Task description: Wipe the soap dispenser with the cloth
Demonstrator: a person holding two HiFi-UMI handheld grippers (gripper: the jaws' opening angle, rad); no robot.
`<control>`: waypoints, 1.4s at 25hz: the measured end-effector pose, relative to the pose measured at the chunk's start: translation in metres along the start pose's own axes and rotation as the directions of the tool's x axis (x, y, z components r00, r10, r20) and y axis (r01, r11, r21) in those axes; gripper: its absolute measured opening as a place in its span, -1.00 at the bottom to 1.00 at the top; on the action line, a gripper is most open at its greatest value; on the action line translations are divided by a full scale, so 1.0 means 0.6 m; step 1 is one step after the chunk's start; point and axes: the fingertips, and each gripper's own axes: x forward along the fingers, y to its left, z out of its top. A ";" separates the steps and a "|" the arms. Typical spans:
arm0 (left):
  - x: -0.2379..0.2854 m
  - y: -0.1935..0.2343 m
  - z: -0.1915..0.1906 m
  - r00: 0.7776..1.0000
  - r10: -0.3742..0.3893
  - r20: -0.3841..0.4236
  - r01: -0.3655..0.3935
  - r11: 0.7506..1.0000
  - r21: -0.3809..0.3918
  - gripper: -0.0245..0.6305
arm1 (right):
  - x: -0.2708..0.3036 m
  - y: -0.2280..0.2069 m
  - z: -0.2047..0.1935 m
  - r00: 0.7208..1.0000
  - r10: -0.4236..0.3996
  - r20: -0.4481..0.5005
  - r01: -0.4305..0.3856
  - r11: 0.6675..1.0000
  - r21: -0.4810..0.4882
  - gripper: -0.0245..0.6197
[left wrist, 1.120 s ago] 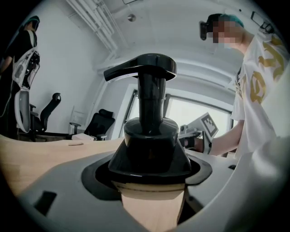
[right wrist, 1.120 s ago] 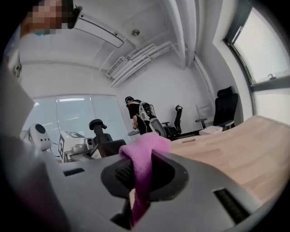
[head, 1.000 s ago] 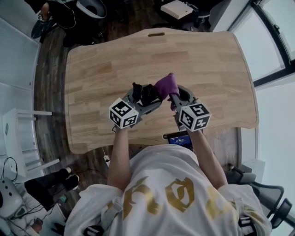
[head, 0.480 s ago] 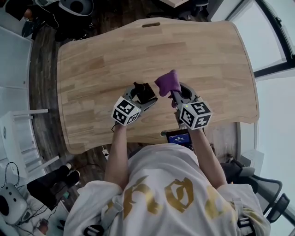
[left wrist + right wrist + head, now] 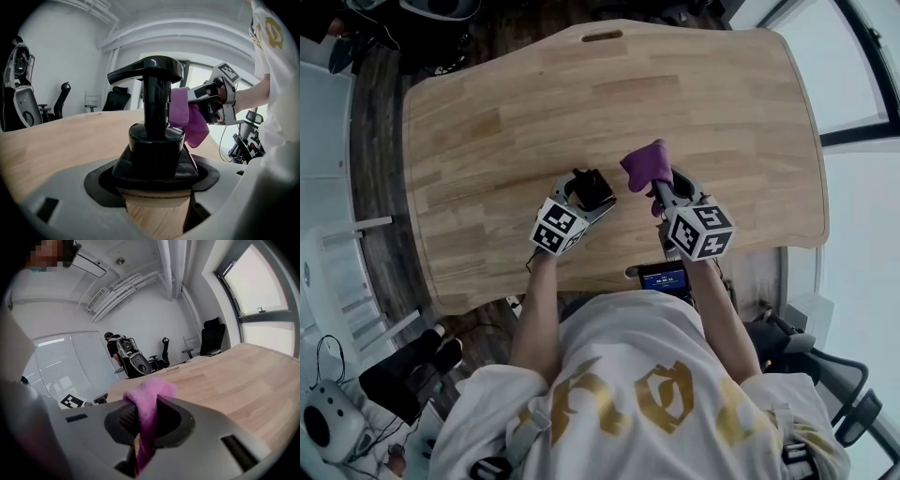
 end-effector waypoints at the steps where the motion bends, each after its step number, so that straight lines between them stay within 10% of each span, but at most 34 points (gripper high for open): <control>1: 0.004 0.001 -0.002 1.000 -0.004 0.000 0.004 1.000 -0.004 0.17 | 0.004 -0.002 -0.001 1.000 -0.002 -0.003 0.002 1.000 0.003 -0.82; 26: 0.032 -0.013 -0.056 0.972 0.005 -0.233 0.069 0.948 0.310 0.17 | 0.024 -0.004 -0.003 1.000 0.002 -0.015 -0.002 1.000 0.004 -0.82; 35: -0.024 -0.022 -0.061 0.965 -0.060 -0.254 0.103 0.982 0.158 0.17 | -0.003 0.019 0.016 1.000 0.011 0.028 -0.010 0.999 -0.035 -0.82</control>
